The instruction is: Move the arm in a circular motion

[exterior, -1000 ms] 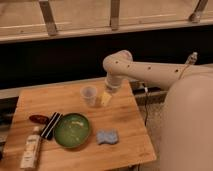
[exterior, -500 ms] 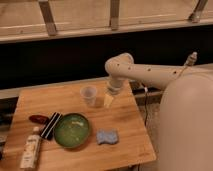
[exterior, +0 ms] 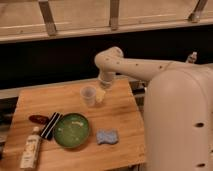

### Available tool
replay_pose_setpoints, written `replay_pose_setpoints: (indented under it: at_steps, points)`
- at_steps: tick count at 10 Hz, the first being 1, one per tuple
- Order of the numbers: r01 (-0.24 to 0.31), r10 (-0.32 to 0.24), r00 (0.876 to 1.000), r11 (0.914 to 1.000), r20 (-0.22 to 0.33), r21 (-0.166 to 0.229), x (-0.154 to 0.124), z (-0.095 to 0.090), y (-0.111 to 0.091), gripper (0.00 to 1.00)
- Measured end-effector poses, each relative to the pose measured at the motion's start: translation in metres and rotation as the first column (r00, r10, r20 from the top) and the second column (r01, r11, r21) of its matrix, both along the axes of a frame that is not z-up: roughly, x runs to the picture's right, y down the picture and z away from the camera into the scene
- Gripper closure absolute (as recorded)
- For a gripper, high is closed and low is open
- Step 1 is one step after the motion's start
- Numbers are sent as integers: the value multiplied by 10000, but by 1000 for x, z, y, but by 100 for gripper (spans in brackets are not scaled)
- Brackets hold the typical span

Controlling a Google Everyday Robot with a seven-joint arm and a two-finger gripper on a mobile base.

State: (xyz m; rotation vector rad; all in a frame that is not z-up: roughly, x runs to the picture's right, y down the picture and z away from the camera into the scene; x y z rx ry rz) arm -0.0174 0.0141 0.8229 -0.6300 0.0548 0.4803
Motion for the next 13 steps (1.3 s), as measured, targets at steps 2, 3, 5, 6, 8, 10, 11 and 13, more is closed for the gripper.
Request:
replay_pose_setpoints:
  at_steps: [2, 3, 5, 6, 8, 10, 11, 13]
  points:
    - [583, -617, 9943, 9974, 868, 413, -53, -24, -23, 20]
    - [769, -818, 9901, 9959, 1143, 472, -68, -38, -21, 20]
    - [1063, -1132, 9791, 9931, 1691, 496, -96, -67, 1, 20]
    - [1140, -1205, 9758, 9924, 1823, 458, -102, -80, 15, 20]
    - [1114, -1138, 9772, 9935, 1790, 231, -95, -98, 39, 20]
    - [796, -757, 9876, 9966, 1374, -234, -63, -107, 65, 20]
    - [566, -513, 9932, 9972, 1047, -485, -40, -107, 76, 20]
    - [-29, 31, 10000, 9949, 13, -1006, 20, -95, 93, 20]
